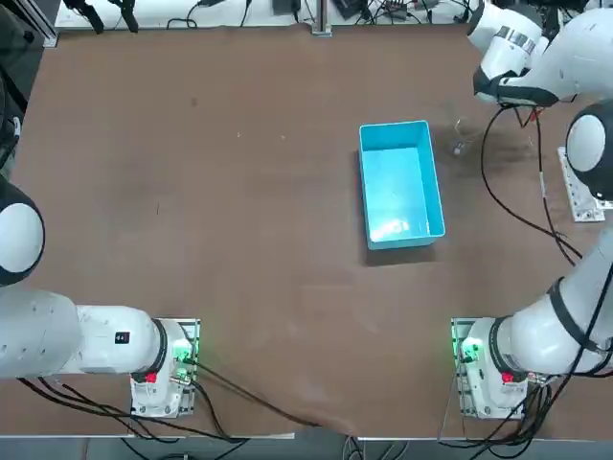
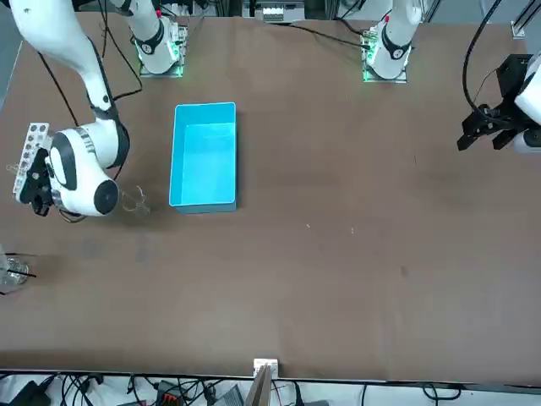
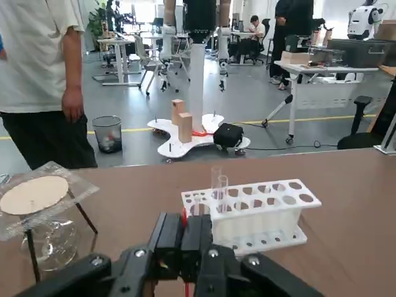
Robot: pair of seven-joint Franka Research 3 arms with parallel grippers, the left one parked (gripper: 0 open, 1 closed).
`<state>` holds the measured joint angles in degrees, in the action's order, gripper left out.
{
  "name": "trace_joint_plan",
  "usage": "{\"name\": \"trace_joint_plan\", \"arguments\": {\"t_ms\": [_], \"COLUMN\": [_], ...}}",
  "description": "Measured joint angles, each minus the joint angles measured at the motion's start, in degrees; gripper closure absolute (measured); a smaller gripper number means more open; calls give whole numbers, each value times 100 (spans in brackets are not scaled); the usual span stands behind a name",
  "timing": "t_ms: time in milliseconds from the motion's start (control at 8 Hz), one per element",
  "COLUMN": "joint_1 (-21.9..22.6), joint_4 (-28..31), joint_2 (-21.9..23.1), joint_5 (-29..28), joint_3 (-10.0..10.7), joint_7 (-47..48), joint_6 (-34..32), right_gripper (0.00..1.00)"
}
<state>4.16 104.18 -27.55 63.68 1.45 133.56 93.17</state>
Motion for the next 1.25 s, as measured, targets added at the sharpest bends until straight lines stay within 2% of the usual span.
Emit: {"name": "trace_joint_plan", "arguments": {"t_ms": [375, 1250], "joint_1": [-67, -205], "joint_4": [126, 499], "joint_2": [-174, -158], "joint_5": [82, 275], "joint_3": [100, 119], "joint_7": [296, 680], "joint_6": [18, 102], "right_gripper": [98, 98]}}
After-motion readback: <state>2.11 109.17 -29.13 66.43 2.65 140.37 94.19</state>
